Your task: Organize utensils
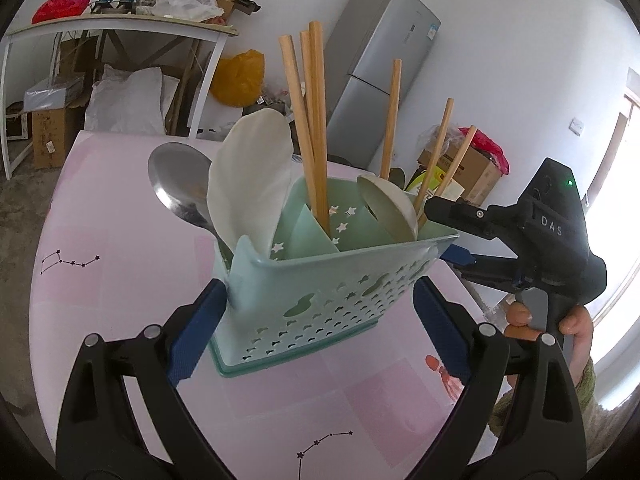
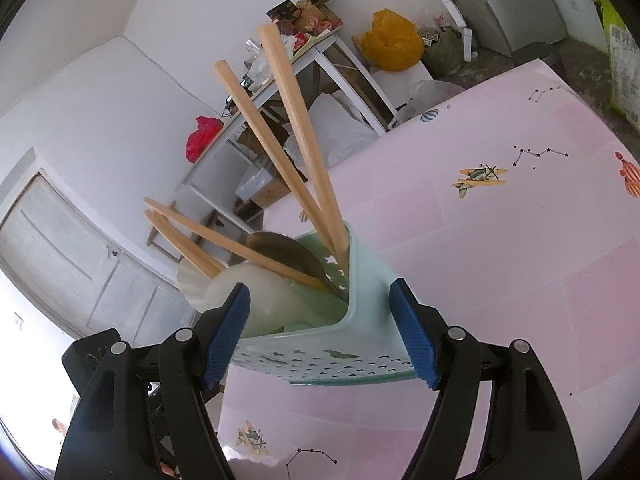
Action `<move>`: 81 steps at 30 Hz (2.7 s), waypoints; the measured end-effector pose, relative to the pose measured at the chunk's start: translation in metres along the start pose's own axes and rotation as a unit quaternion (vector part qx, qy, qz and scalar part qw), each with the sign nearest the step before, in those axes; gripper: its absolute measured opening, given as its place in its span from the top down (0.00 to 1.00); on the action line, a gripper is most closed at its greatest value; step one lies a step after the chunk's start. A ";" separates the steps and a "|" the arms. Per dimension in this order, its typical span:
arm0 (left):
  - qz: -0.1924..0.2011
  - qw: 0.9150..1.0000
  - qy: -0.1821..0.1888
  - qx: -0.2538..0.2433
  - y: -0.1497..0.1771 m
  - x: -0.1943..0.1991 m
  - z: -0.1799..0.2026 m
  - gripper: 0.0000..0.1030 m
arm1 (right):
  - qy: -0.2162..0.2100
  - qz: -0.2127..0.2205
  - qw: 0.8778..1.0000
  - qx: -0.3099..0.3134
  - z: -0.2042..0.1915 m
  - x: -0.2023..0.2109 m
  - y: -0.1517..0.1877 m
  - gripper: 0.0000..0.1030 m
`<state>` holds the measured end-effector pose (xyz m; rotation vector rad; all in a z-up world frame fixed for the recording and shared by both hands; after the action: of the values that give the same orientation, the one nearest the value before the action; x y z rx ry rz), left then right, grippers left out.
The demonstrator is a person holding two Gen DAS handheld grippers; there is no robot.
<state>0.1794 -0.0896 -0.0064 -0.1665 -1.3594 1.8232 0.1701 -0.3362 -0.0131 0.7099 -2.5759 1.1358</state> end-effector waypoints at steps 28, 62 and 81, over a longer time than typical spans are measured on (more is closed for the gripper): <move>-0.002 0.944 -0.319 -0.080 0.020 0.061 0.014 0.08 | 0.259 0.056 0.930 0.253 -0.039 0.063 0.089 0.07; -0.019 0.922 -0.386 -0.029 0.024 0.062 0.004 0.08 | 0.298 0.052 0.913 0.272 -0.051 0.051 0.089 0.06; -0.026 0.924 -0.378 -0.049 0.025 0.057 0.010 0.08 | 0.299 0.048 0.913 0.272 -0.052 0.049 0.088 0.06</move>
<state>0.1235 -0.0599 -0.0028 0.5781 -1.9484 1.8464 0.0839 -0.2629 -0.0142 0.2540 -1.8026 1.7978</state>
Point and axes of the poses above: each gripper's, at about its wrist camera, not at the fingertips, and x roughly against the way its jaws point, z to its right, y to its underside, the point moved 2 cm from there along -x, roughly the way its jaws point, and after that the axes turned 10 degrees about z, right-handed, at the moved point
